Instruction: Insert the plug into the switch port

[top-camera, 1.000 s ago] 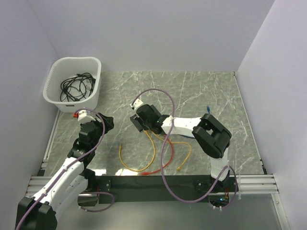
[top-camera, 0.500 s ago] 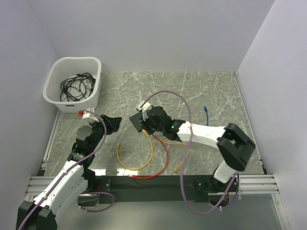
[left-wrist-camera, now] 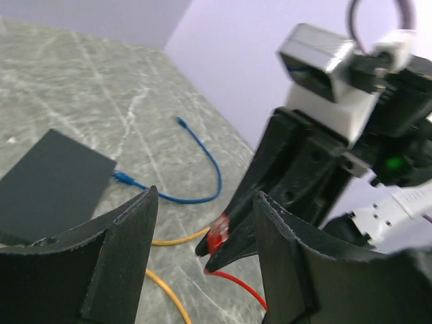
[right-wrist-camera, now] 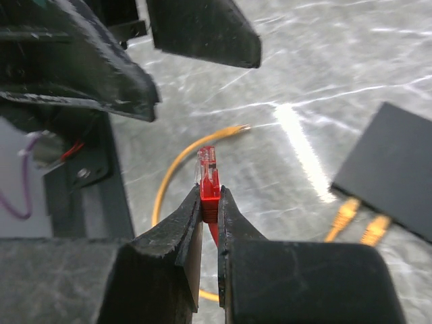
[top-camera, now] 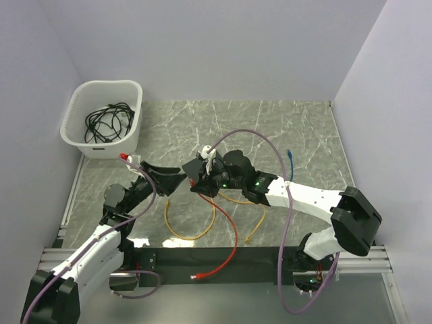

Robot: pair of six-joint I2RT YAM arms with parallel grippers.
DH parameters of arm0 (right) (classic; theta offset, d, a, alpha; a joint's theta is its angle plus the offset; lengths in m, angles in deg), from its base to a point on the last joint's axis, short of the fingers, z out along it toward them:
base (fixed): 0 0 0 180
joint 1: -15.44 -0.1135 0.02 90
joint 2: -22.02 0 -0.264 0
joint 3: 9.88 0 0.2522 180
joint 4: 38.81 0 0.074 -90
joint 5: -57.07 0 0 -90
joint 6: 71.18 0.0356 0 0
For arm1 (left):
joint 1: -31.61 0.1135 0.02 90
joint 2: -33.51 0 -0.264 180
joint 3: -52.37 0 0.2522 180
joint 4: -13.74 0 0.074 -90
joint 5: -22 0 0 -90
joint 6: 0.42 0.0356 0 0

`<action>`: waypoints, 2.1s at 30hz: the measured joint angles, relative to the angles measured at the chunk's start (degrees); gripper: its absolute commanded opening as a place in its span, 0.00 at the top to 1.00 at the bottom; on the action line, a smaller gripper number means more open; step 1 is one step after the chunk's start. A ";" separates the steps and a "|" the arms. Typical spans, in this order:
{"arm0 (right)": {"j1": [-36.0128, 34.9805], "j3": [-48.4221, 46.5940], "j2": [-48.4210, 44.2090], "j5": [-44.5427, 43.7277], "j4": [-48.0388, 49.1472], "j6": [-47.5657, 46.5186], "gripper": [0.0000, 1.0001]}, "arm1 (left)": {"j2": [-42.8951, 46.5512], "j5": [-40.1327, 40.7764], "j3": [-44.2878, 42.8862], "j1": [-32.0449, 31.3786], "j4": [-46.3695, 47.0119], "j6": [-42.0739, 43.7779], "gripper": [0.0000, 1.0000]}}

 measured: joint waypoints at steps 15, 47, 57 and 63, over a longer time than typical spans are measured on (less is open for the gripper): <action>0.04 0.61 0.02 7.89 4.83 3.41 1.00 | 0.17 -5.75 0.72 -1.92 3.30 -0.48 0.51; 0.72 1.53 -9.05 -15.28 -3.32 2.32 0.09 | -5.57 18.27 -12.68 -9.35 -25.22 -2.99 0.99; -3.93 -4.00 -3.43 -23.76 -8.68 -0.09 0.42 | -9.25 24.06 -15.58 -9.38 -30.45 -9.35 0.99; -5.03 -7.45 0.81 -26.03 -9.77 -0.22 0.52 | -9.73 24.30 -15.58 -9.38 -30.60 -10.36 0.99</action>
